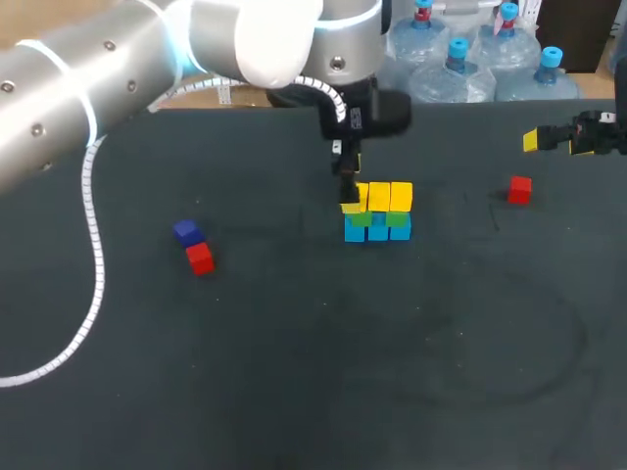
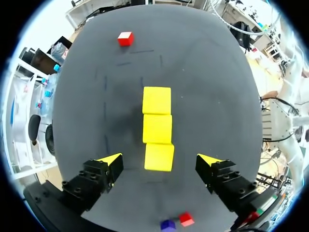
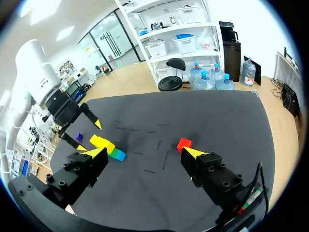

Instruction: Place the blue cubes, place green cubes on the blue cubes, place the yellow cubes on the green cubes, then place the red cubes on the yellow cubes, and place purple cube on the red cubes.

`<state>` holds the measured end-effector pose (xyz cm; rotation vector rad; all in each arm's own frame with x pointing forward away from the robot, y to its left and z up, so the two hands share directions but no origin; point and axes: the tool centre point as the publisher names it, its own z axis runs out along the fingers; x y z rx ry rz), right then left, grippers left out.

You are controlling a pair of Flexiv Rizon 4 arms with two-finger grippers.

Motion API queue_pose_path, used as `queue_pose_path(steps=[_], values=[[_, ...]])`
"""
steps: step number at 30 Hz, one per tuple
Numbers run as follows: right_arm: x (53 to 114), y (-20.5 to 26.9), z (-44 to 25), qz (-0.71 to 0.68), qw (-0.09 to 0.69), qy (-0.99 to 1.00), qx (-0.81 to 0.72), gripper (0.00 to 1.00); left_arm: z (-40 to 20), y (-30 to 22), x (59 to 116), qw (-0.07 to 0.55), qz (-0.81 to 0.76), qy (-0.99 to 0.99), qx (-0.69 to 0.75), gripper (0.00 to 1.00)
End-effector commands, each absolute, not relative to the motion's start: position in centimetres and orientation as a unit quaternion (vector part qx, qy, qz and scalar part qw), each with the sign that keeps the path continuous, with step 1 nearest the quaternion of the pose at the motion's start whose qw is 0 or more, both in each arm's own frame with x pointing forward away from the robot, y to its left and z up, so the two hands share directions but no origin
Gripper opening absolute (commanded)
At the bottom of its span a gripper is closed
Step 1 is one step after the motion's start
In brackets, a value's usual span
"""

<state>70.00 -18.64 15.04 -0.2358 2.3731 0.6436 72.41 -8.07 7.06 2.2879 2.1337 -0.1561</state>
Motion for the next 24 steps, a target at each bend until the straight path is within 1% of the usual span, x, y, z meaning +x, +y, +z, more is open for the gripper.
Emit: queue_pose_path(steps=[1,11,24], values=[[70.0,-18.6,15.0,0.246,0.330,0.907,-0.090,1.00,8.5,-7.6,71.6,0.001,-0.035,0.685,0.728,1.00],[70.0,-18.6,15.0,0.246,0.330,0.907,-0.090,1.00,9.4,-6.7,70.8,-0.014,-0.018,0.692,0.722,1.00],[70.0,-18.6,15.0,0.246,0.330,0.907,-0.090,1.00,9.9,-6.2,70.5,-0.053,0.003,0.691,0.721,1.00]])
